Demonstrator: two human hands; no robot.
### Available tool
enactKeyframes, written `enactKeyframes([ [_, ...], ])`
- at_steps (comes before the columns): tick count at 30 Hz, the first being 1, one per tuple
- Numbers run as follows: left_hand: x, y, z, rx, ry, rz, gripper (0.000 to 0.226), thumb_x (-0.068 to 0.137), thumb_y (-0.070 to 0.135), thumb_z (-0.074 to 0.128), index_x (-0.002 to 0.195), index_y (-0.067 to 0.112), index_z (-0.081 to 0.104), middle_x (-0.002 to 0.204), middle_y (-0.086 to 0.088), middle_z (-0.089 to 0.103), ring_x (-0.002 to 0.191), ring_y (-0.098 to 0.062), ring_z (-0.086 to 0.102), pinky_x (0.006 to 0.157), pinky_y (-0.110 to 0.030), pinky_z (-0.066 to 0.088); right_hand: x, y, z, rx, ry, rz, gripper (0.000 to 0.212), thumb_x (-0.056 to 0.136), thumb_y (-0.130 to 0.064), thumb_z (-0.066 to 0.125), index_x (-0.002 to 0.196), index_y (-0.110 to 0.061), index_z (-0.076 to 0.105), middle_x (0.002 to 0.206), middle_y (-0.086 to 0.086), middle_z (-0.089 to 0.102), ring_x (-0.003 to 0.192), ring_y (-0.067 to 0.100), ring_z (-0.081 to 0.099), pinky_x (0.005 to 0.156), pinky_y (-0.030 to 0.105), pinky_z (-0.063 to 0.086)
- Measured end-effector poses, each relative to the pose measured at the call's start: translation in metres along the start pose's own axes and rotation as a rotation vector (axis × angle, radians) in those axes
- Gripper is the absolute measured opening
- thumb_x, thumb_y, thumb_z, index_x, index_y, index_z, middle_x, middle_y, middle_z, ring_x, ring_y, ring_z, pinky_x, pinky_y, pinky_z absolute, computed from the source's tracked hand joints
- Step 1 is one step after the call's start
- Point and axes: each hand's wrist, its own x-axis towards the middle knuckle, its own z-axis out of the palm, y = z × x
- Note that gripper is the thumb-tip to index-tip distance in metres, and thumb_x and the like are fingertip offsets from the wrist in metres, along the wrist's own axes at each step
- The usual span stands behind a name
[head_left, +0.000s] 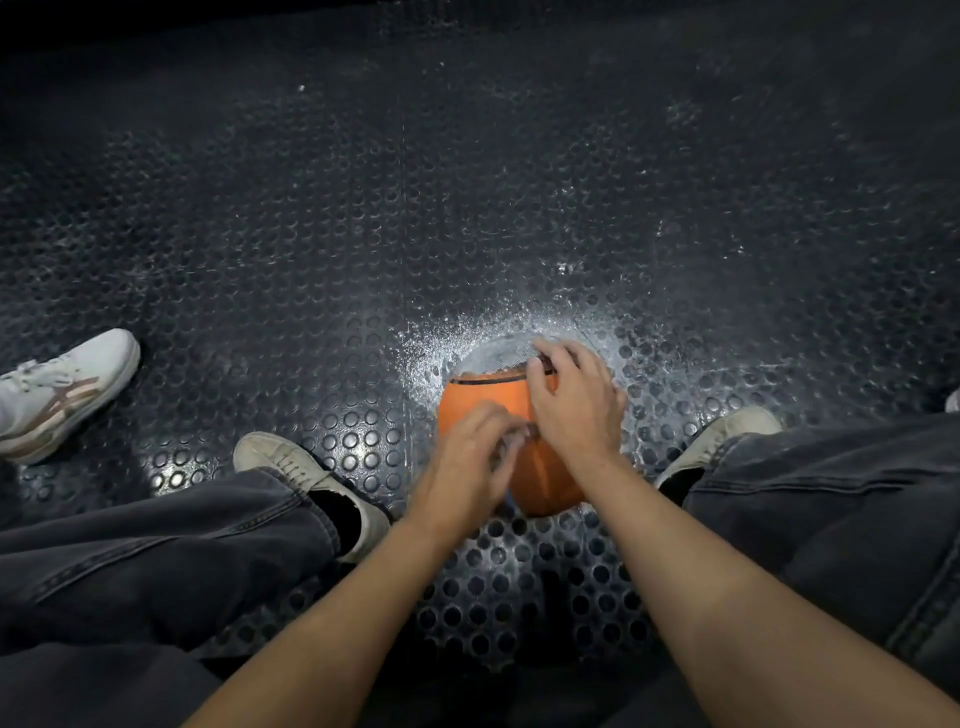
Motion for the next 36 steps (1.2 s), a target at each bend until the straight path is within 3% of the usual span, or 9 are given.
enactKeyframes([
  [2,-0.016,-0.002,0.000,-0.023,-0.028,0.039,0.011,0.092,0.013,0.063,0.101,0.008,0.066,0.098,0.001,0.060,0.090,-0.009,0.057,0.083,-0.020,0.046,-0.002,0.003,-0.002,-0.050,-0.006,0.079,0.040,0.102,-0.049,0.036,0.137,-0.036,0.049,0.142,-0.004,0.046,0.131,0.020,0.040,0.107,0.050,0.032],
  [5,-0.008,-0.004,0.001,-0.116,0.187,-0.204,0.004,0.089,0.013,0.068,0.093,0.013,0.068,0.091,0.005,0.061,0.085,0.003,0.054,0.078,-0.006,0.037,-0.003,0.000,-0.008,-0.116,0.002,0.186,0.032,0.102,-0.046,0.037,0.124,-0.029,0.052,0.129,0.005,0.047,0.121,0.028,0.044,0.100,0.050,0.033],
  [8,0.010,-0.005,0.001,-0.150,0.330,-0.430,0.004,0.087,0.015,0.069,0.090,0.012,0.070,0.087,0.004,0.063,0.079,0.002,0.054,0.074,-0.011,0.040,0.005,-0.010,-0.018,-0.119,-0.008,0.251,0.025,0.101,-0.037,0.038,0.115,-0.021,0.051,0.123,0.009,0.046,0.115,0.029,0.046,0.100,0.051,0.031],
  [13,-0.007,-0.008,-0.009,-0.094,0.135,-0.210,0.004,0.086,0.010,0.070,0.090,0.009,0.071,0.086,0.004,0.063,0.080,0.000,0.055,0.072,-0.004,0.038,0.025,-0.017,-0.020,0.049,-0.163,0.135,0.035,0.101,-0.031,0.042,0.135,-0.029,0.051,0.140,0.005,0.045,0.124,0.029,0.048,0.108,0.054,0.036],
  [16,-0.011,-0.009,-0.012,-0.056,0.062,-0.143,0.002,0.086,0.009,0.070,0.088,0.008,0.070,0.085,0.005,0.061,0.078,0.001,0.053,0.073,-0.006,0.038,0.011,-0.004,-0.008,0.101,-0.072,0.164,0.029,0.097,-0.032,0.046,0.123,-0.026,0.059,0.128,0.003,0.053,0.120,0.027,0.049,0.104,0.051,0.039],
  [22,0.046,-0.005,-0.018,-0.025,-0.033,-0.360,0.008,0.087,0.016,0.067,0.083,0.012,0.073,0.084,0.001,0.065,0.077,-0.010,0.054,0.068,-0.018,0.037,-0.014,0.001,0.001,0.111,0.074,0.255,0.017,0.092,-0.033,0.051,0.104,-0.028,0.062,0.115,-0.004,0.049,0.116,0.022,0.046,0.105,0.050,0.035],
  [25,0.040,-0.011,-0.022,-0.017,-0.036,-0.323,0.010,0.087,0.019,0.068,0.082,0.012,0.071,0.083,0.001,0.063,0.078,-0.008,0.054,0.072,-0.022,0.040,0.004,-0.011,-0.004,0.196,0.086,0.394,0.010,0.093,-0.029,0.051,0.088,-0.025,0.059,0.105,-0.002,0.043,0.112,0.028,0.050,0.105,0.049,0.033],
  [30,-0.011,-0.013,-0.029,-0.074,-0.133,-0.177,0.009,0.091,0.023,0.065,0.086,0.016,0.063,0.087,0.009,0.054,0.085,0.003,0.051,0.075,-0.006,0.034,0.013,-0.005,0.002,0.119,0.004,0.431,0.021,0.101,-0.032,0.041,0.106,-0.021,0.059,0.123,0.006,0.052,0.119,0.030,0.047,0.108,0.051,0.030],
  [36,0.071,-0.015,-0.005,0.036,-0.099,-0.332,0.011,0.089,0.017,0.066,0.081,0.009,0.065,0.086,-0.004,0.063,0.081,-0.017,0.053,0.067,-0.027,0.036,-0.017,-0.002,0.007,0.092,0.066,0.341,0.023,0.096,-0.028,0.043,0.107,-0.020,0.062,0.118,0.003,0.051,0.115,0.027,0.046,0.101,0.047,0.033],
])
